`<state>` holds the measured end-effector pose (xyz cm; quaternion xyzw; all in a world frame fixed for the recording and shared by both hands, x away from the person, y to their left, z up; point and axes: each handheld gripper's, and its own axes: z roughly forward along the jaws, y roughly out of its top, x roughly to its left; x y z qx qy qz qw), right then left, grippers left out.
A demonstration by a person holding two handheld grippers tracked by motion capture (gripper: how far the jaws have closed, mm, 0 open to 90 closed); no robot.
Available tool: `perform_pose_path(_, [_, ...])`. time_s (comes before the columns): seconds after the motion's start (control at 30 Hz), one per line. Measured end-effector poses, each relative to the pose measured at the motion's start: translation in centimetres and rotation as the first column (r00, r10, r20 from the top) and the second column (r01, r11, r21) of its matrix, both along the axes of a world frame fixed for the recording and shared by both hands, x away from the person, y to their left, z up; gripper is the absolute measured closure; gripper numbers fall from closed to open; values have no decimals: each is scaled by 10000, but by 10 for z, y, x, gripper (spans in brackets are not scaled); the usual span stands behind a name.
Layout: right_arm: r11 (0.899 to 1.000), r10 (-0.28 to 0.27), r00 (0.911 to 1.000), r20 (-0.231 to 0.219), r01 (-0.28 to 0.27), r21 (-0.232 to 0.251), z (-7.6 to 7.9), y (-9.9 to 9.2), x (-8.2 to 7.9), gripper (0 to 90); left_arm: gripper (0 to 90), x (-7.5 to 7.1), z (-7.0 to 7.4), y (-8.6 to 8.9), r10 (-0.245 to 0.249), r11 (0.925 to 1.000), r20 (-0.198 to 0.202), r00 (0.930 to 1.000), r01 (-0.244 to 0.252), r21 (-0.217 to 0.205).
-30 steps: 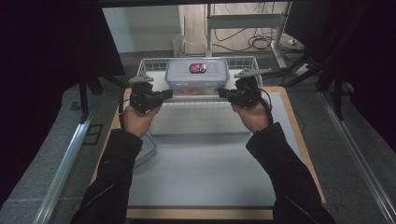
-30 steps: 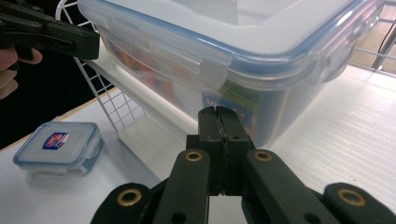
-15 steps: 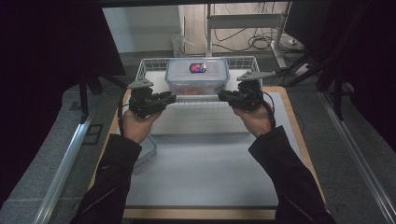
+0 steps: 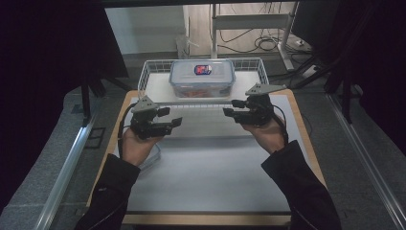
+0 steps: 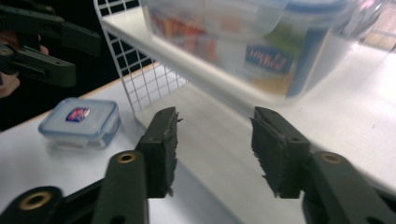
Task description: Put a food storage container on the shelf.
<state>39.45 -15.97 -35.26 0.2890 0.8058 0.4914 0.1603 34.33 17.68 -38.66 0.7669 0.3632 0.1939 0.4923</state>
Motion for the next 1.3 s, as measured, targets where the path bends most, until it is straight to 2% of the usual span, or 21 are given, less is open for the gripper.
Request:
perform_pose_path(0.27, [9989,240,9996,-177,-247,-398,-20,-3,-16,348,243,-21,-18,-1,24,10000,168,9999,-26,69])
perform_pose_path(0.4, [9988,300,9994,-144,-306,-390,-31,-7,-24,270,190,-31,-27,-2,-12,10000,162,9999,11,62])
perform_pose_path(0.67, [9977,419,9978,-510,-444,-503,-62,-18,-38,136,119,-54,-55,-5,-384,9992,-271,9989,386,89])
perform_pose_path(0.7, [9975,397,9976,-564,-429,-570,-66,-19,-39,122,114,-56,-60,-5,-388,9991,-312,9988,393,162])
perform_pose_path(0.77, [9958,463,9974,-550,-504,-759,-73,-21,-41,87,83,-60,-65,-6,-347,9974,-308,9989,365,620])
perform_pose_path(0.9, [9965,691,9947,-763,-724,-411,-85,-29,-46,45,74,-71,-76,-5,-492,9969,-242,9985,506,597])
perform_pose_path(1.0, [9973,551,9963,-654,-581,-449,-93,-34,-52,29,68,-80,-89,-6,-558,9954,-221,9982,574,768])
perform_pose_path(1.13, [9981,541,9946,-881,-565,-242,-102,-38,-62,19,66,-90,-104,-6,-535,9947,-442,9976,571,852])
perform_pose_path(1.2, [9984,492,9942,-957,-516,-235,-106,-40,-66,19,53,-93,-108,-7,-542,9949,-529,9971,584,827])
perform_pose_path(1.3, [9982,473,9946,-926,-506,-332,-115,-40,-74,19,48,-101,-112,-8,-456,9942,-389,9982,491,956])
